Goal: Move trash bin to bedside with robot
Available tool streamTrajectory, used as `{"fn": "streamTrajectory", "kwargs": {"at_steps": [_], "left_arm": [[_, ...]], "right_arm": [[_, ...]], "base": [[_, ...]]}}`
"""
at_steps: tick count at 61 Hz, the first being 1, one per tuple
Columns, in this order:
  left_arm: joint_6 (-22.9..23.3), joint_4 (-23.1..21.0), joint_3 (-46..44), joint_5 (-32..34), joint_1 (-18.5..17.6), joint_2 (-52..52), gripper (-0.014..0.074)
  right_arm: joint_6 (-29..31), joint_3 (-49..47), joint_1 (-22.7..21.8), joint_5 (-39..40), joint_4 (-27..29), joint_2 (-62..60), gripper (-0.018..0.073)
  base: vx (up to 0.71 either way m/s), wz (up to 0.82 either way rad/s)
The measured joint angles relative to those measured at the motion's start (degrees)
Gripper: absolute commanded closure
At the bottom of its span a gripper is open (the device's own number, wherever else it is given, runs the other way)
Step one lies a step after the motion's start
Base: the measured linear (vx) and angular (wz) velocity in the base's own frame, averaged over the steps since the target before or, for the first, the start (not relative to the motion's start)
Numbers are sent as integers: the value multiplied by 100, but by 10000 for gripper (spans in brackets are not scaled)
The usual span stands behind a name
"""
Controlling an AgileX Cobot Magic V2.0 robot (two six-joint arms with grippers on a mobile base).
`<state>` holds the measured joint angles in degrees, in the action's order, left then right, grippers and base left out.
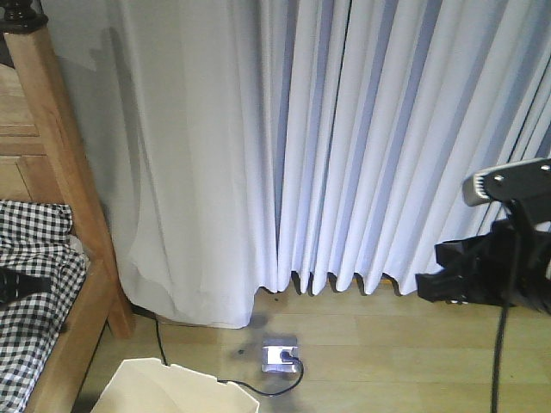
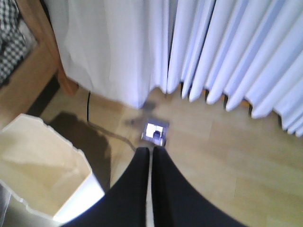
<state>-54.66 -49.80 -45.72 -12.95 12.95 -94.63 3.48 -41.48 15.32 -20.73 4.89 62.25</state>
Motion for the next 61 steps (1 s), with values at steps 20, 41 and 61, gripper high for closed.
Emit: {"fn": "streamTrajectory", "kwargs": {"at_steps": [20,41,61], "left_arm": [[-31,41,683,7,-466,2306,603],[-31,54,1708,-190,-490,5016,603],[-31,78,2634,-583,-523,6844,603]], "right_arm": [[64,1458,0,942,0,-1738,565],[64,2221,0,947,0,-3180,565],[64,2280,0,708,0,-3372,565]], "base": [[0,0],[0,0],[0,0]]}}
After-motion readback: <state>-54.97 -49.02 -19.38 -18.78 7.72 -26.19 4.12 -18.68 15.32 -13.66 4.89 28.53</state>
